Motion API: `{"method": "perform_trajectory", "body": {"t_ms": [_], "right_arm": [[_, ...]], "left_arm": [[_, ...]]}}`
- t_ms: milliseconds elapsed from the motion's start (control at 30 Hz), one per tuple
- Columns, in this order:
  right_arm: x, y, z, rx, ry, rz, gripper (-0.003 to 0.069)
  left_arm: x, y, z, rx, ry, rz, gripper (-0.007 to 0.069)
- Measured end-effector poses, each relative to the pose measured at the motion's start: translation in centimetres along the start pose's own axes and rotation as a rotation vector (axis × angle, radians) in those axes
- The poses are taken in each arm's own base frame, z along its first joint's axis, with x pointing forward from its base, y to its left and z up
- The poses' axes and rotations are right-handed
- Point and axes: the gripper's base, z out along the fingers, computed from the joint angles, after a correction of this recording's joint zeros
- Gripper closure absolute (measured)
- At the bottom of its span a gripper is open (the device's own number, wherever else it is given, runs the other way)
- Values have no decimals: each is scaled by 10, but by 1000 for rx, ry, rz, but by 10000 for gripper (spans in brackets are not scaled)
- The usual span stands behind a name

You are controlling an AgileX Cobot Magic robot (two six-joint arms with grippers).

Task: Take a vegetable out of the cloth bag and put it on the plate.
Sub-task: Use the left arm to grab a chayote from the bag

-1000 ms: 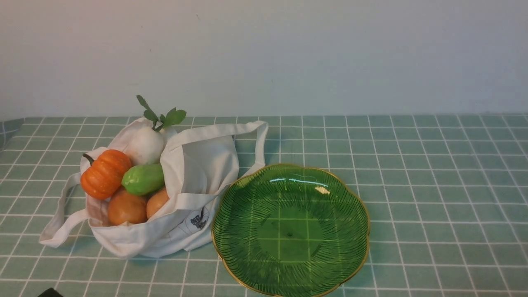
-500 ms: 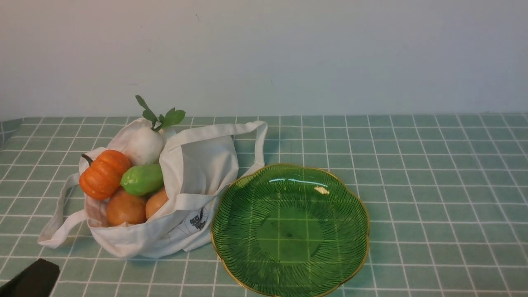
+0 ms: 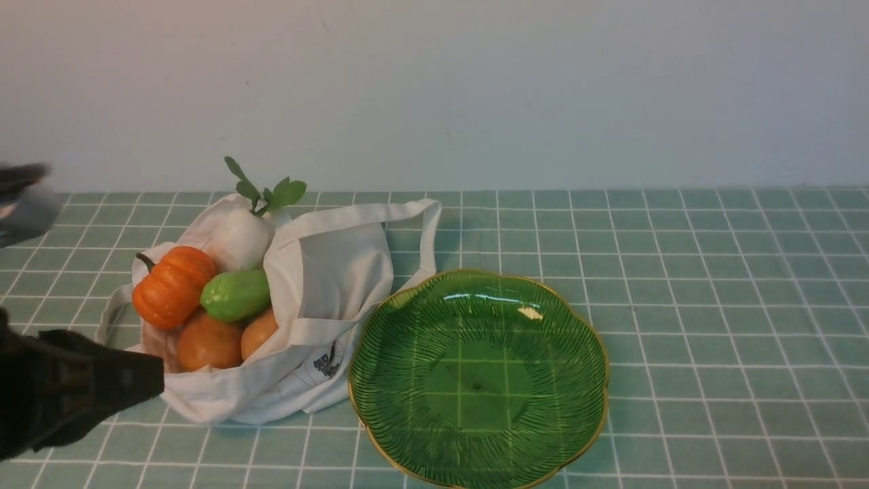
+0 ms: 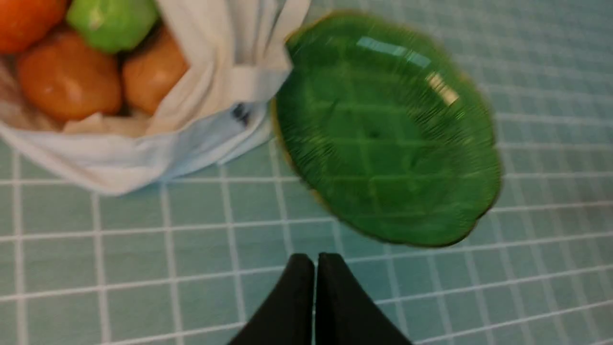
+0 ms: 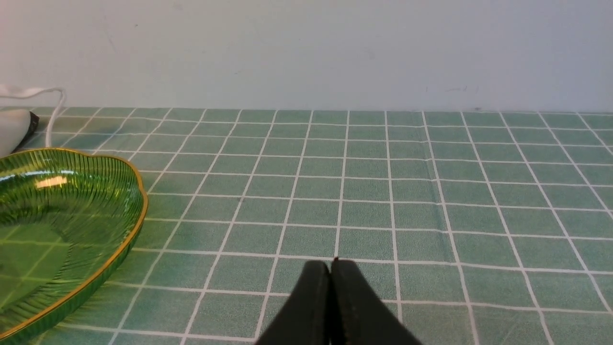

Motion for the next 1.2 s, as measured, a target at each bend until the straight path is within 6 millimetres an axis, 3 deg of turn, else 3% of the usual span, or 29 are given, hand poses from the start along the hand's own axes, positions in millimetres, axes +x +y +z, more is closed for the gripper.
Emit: {"method": "perform_trajectory", "body": {"t_ms": [233, 367, 500, 667, 767, 1200], "right_arm": [[0, 0, 0, 0, 0, 0, 675], [0, 0, 0, 0, 0, 0, 675], [0, 0, 0, 0, 0, 0, 675], [0, 0, 0, 0, 0, 0, 675], [0, 0, 0, 0, 0, 0, 675], [0, 0, 0, 0, 0, 0, 675]], "left_arm": [[-69, 15, 42, -90, 114, 9, 582], [-95, 21, 64, -93, 143, -5, 486], [-117, 34, 101, -101, 207, -34, 309], [-119, 53, 141, -130, 307, -50, 137], [-116, 61, 152, -157, 343, -39, 96], [-112, 78, 191, -157, 354, -95, 81]]}}
